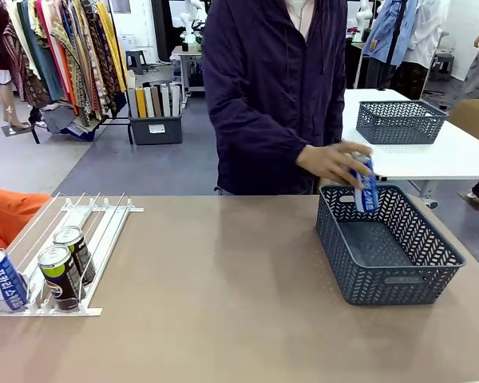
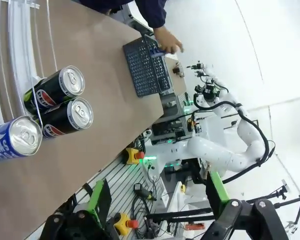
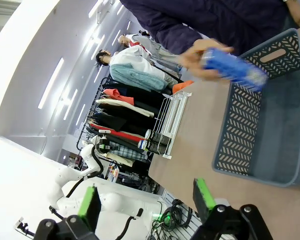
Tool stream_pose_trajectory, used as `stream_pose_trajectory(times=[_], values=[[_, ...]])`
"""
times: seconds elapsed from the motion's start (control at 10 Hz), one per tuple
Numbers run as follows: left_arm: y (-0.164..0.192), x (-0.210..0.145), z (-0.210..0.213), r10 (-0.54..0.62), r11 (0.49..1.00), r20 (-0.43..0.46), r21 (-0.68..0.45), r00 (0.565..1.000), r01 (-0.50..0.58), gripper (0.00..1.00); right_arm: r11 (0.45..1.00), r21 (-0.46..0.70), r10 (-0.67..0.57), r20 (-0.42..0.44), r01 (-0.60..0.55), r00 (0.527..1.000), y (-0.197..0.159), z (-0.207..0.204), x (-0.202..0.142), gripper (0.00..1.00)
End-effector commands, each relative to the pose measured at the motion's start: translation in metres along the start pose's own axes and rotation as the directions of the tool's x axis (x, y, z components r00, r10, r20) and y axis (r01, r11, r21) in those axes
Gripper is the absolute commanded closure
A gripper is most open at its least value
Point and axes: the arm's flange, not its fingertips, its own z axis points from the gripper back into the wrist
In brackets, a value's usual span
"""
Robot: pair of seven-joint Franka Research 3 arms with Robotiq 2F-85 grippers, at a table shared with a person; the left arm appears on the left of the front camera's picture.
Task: Retrieve and store the cans from the dispenser.
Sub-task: Pick up the last remaining can from one row of the Automatic Can Dispenser and place it in the middle of the table.
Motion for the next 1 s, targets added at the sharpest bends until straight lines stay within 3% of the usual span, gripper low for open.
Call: stream_pose_trajectory(times=[0.0, 0.5, 0.6, 0.7, 0.8, 0.9], values=[[-0.003, 0.004, 0.004, -0.029, 0.999, -0.010, -0.015, 1.000, 0.029, 0.00, 1.000, 0.022, 0.007, 0.022, -0.007, 1.000, 0.004, -0.002, 0.004, 0.00], [-0.004, 0.004, 0.000, -0.009, 1.000, -0.014, 0.004, 1.000, 0.009, 0.00, 1.000, 0.022, 0.007, 0.022, -0.007, 1.000, 0.004, -0.002, 0.004, 0.00], [-0.016, 0.004, -0.003, 0.086, 0.963, 0.057, 0.250, 0.995, -0.098, 0.00, 1.000, 0.022, 0.007, 0.022, -0.007, 1.000, 0.004, -0.002, 0.004, 0.00], [-0.035, 0.007, -0.017, 0.073, 0.845, -0.010, 0.532, 0.997, -0.056, 0.00, 1.000, 0.022, 0.007, 0.022, -0.007, 1.000, 0.004, -0.002, 0.004, 0.00], [-0.054, 0.015, -0.038, 0.080, 0.671, -0.076, 0.742, 0.994, 0.003, 0.00, 1.000, 0.022, 0.007, 0.022, -0.007, 1.000, 0.004, -0.002, 0.004, 0.00], [-0.068, 0.028, -0.061, 0.122, 0.512, -0.109, 0.858, 0.986, 0.032, 0.00, 1.000, 0.022, 0.007, 0.022, -0.007, 1.000, 0.004, -0.002, 0.004, 0.00]])
